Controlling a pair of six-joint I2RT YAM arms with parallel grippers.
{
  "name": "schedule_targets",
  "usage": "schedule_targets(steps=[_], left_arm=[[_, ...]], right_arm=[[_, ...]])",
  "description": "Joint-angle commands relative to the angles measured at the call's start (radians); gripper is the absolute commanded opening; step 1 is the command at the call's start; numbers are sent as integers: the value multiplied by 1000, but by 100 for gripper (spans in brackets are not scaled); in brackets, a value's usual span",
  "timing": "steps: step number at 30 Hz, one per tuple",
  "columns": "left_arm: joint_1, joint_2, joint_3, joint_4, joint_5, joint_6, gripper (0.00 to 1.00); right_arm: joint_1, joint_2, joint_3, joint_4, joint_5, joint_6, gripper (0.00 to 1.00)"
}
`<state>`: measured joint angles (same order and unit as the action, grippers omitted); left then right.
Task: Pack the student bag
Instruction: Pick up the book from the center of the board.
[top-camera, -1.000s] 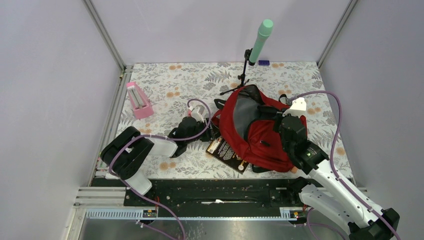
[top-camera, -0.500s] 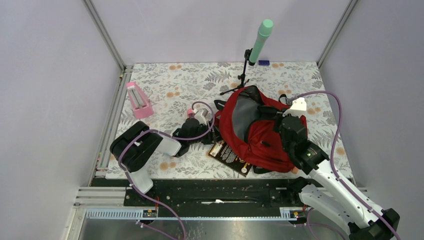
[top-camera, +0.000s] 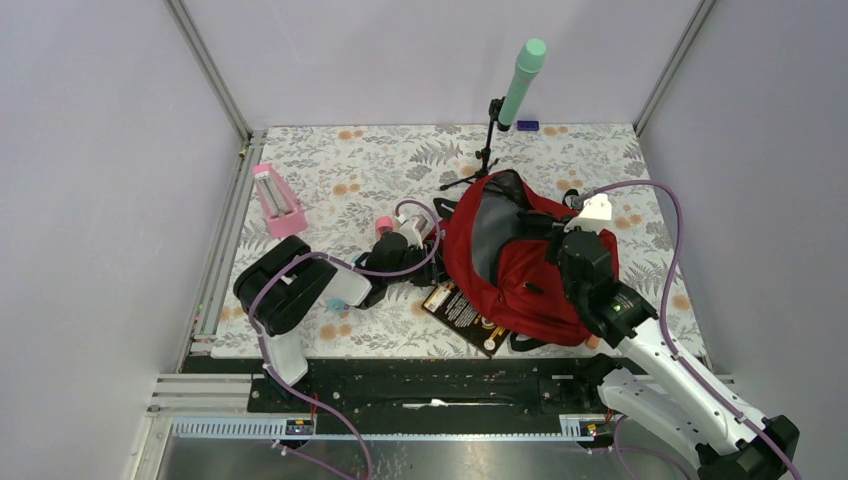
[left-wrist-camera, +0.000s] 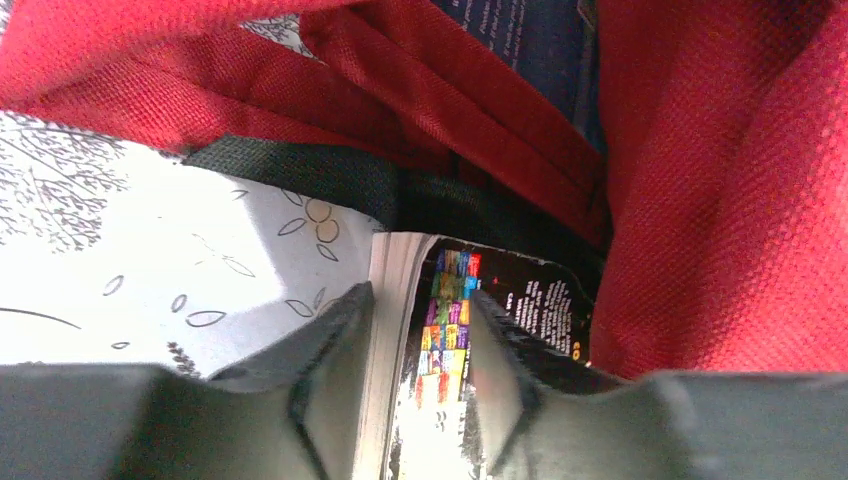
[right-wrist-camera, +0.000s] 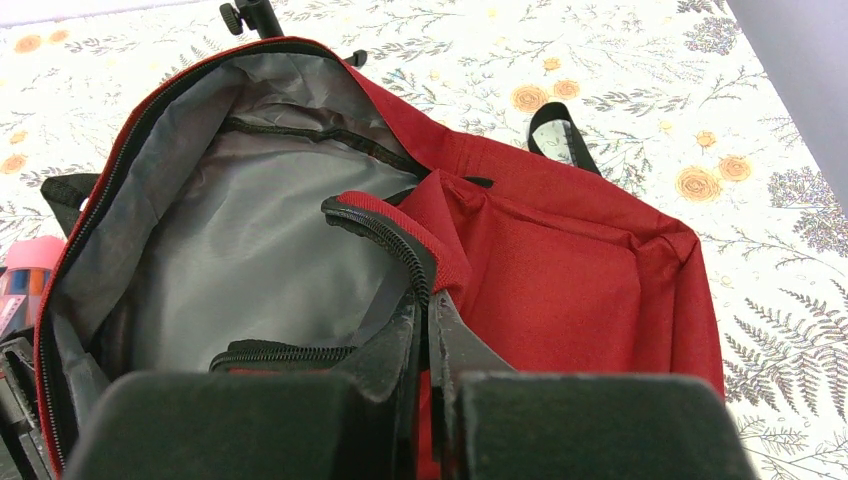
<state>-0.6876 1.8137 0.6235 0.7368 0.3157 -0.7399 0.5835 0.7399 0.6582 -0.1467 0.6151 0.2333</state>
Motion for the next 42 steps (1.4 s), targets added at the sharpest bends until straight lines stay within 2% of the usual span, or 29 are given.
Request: schedule_targets(steps=[1,6,7,17,38,42], left_arm=[[-11,-4,5,82,51,-11,34],[-12,-60,-22,141,67,-71,3],[-12,-73,-28,155,71,-85,0],[-13,-188,-90,155,63,-96,0],[-20,-35,-99,270,230,-88,0],[-25,-10,-96,301,246,-94,8]], right_arm=[[-5,8,52,5,6,0,0],[-5,15,54,5,9,-2,0],[-5,16,55,5,9,-3,0],[-5,9,48,4,12,-3,0],[-5,5,55,-1,6,-3,0],[-6,4,56,-5,6,-5,0]])
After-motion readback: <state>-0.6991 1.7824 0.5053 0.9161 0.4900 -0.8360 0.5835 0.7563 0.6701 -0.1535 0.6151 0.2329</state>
